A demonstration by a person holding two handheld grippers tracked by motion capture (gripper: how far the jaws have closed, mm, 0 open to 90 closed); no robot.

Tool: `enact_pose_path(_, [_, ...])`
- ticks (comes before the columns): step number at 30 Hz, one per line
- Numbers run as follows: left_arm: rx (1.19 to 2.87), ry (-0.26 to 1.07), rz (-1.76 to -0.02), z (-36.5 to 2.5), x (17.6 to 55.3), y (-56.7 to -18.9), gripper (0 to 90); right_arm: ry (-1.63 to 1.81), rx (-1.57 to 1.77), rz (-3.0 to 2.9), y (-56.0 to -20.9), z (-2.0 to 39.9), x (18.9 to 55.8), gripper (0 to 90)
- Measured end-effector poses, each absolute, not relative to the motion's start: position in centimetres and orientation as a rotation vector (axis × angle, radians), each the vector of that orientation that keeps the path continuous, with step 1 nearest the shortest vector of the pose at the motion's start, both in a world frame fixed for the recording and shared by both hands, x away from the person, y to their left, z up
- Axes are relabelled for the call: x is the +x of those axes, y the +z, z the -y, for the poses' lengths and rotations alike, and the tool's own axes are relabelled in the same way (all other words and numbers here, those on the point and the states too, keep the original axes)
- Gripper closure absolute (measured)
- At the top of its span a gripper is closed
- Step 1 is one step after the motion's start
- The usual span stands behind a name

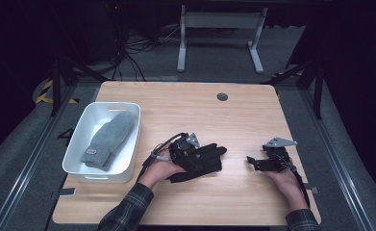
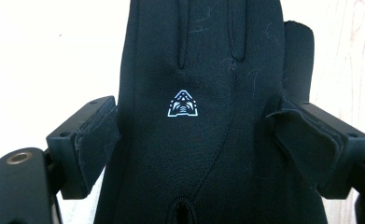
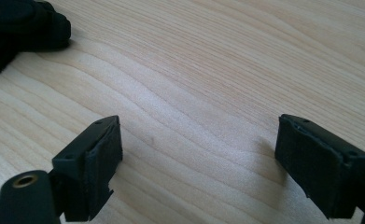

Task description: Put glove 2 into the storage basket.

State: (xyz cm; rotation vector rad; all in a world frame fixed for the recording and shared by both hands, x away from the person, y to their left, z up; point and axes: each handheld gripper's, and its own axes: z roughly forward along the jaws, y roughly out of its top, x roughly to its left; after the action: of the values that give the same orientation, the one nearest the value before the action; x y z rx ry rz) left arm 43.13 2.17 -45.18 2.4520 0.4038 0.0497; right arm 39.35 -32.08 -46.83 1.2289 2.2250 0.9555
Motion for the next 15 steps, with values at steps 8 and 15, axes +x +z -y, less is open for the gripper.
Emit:
enact_pose_path(8, [2.463, 0.071, -0.392, -2.09, 43.03, -45.42, 15.9, 0.956, 1.229, -2.225, -46.83, 32.08, 39.35, 15.3])
enact_pose_path(15, [2.47, 0.078, -0.387, -2.0, 42.98, -45.49, 16.5, 0.956, 1.229, -2.225, -46.83, 32.08, 39.35, 15.4])
